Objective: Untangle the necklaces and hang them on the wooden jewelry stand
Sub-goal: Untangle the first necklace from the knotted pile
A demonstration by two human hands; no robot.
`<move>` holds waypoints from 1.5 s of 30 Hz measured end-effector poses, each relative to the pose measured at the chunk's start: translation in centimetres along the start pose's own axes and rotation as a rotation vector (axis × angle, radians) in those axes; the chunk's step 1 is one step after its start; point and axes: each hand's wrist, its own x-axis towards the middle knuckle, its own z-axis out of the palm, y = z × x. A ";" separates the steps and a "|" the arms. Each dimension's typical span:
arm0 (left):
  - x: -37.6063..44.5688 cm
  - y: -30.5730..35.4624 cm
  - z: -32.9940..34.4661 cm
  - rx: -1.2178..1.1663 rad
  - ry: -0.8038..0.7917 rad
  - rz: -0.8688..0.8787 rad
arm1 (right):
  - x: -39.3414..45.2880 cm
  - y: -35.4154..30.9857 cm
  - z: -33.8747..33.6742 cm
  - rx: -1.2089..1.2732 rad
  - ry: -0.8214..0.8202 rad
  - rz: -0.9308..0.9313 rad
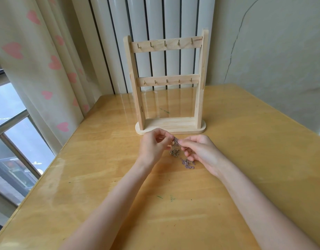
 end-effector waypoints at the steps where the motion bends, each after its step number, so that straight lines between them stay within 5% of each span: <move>1: 0.0 -0.1 0.0 0.040 0.015 0.033 | 0.0 0.0 0.1 -0.034 0.021 0.010; 8: -0.5 -0.6 1.0 0.353 -0.057 0.114 | 0.3 0.2 0.3 -0.035 0.238 -0.050; 16: -0.7 0.5 0.6 -0.360 -0.116 -0.252 | 0.2 0.0 0.1 0.233 0.137 -0.059; 26: -0.2 1.1 -0.5 -0.707 -0.036 -0.412 | 0.2 0.6 0.6 -0.096 0.128 0.006; 35: -0.8 0.1 -0.2 -0.109 -0.240 -0.144 | -0.2 -0.4 0.2 0.312 -0.029 -0.036; 45: -0.7 0.4 0.0 -0.058 -0.208 0.001 | 0.0 -0.6 -0.5 0.573 -0.006 0.055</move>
